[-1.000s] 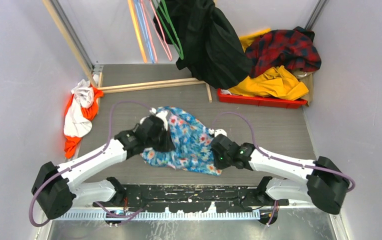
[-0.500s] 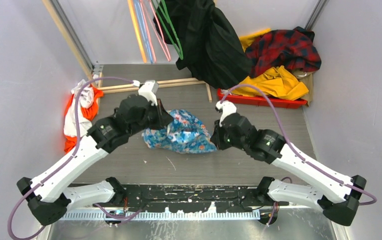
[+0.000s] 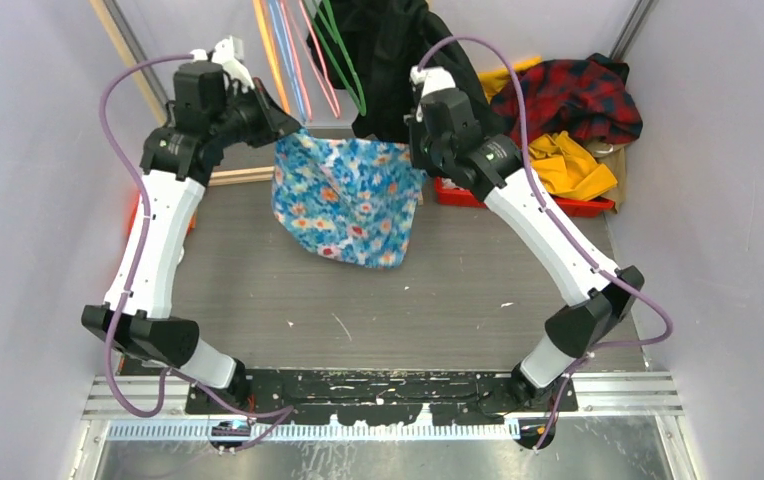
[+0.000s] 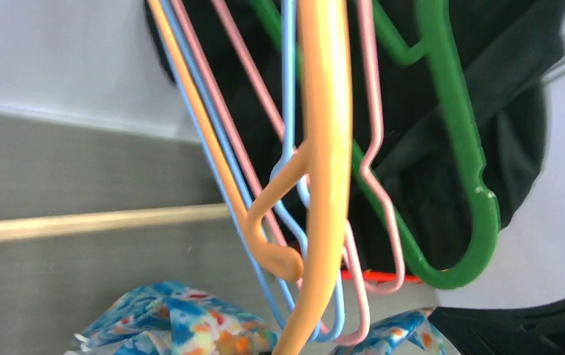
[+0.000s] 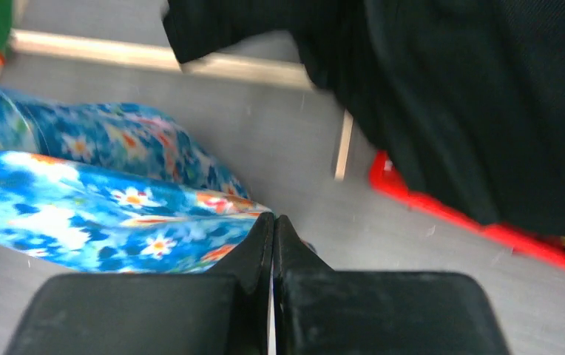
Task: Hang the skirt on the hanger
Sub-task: Flatten out the skirt at the center of the board.
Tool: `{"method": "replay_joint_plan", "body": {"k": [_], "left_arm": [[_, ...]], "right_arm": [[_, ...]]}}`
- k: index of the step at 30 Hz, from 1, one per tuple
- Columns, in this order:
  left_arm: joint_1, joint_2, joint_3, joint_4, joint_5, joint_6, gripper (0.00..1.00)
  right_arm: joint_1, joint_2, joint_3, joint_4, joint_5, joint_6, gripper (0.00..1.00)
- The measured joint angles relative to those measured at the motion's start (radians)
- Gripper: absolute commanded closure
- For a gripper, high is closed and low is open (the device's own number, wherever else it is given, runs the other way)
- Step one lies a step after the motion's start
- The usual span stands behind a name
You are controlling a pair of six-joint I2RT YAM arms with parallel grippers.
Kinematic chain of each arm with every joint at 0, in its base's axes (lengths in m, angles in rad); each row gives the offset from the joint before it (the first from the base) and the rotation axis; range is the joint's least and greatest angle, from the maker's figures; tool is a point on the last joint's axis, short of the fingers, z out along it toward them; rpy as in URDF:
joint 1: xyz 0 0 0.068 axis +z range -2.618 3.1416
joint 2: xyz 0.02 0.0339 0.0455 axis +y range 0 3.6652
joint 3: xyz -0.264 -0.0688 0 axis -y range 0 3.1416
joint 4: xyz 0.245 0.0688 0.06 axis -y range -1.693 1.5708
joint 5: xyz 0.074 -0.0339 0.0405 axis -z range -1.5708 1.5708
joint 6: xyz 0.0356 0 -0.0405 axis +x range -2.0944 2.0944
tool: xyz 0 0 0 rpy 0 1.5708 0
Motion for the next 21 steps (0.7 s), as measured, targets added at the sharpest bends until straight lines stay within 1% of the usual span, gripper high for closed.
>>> {"method": "replay_joint_plan", "body": {"k": [3, 5, 6, 9, 12, 15, 16, 18, 20, 21], "left_arm": [[0.044, 0.042, 0.118, -0.024, 0.082, -0.001, 1.0], [0.049, 0.017, 0.126, 0.005, 0.106, -0.003, 1.0], [0.051, -0.012, 0.108, 0.026, 0.117, -0.006, 1.0], [0.053, -0.176, -0.062, 0.109, 0.141, -0.027, 1.0], [0.05, -0.394, -0.322, 0.176, 0.166, -0.054, 1.0], [0.046, -0.565, -0.572, 0.184, 0.175, -0.067, 1.0], [0.046, -0.618, -0.661, 0.186, 0.176, -0.076, 1.0], [0.044, -0.682, -0.817, 0.179, 0.183, -0.091, 1.0], [0.029, -0.708, -0.96, 0.175, 0.192, -0.116, 1.0], [0.012, -0.722, -1.039, 0.172, 0.192, -0.136, 0.99]], "right_arm": [[-0.007, 0.053, 0.144, 0.009, 0.018, -0.043, 0.99], [-0.005, 0.03, 0.177, 0.016, 0.023, -0.068, 0.99], [-0.005, 0.007, 0.177, 0.022, 0.021, -0.077, 0.99], [-0.002, -0.088, 0.127, 0.039, -0.009, -0.085, 0.99], [0.016, -0.221, -0.035, 0.074, -0.064, -0.079, 0.99], [0.067, -0.35, -0.282, 0.107, -0.117, -0.056, 0.99], [0.1, -0.387, -0.391, 0.129, -0.129, -0.042, 0.99], [0.158, -0.421, -0.566, 0.142, -0.143, -0.01, 0.99], [0.229, -0.42, -0.746, 0.155, -0.146, 0.038, 0.98], [0.269, -0.417, -0.834, 0.16, -0.148, 0.069, 0.93]]}}
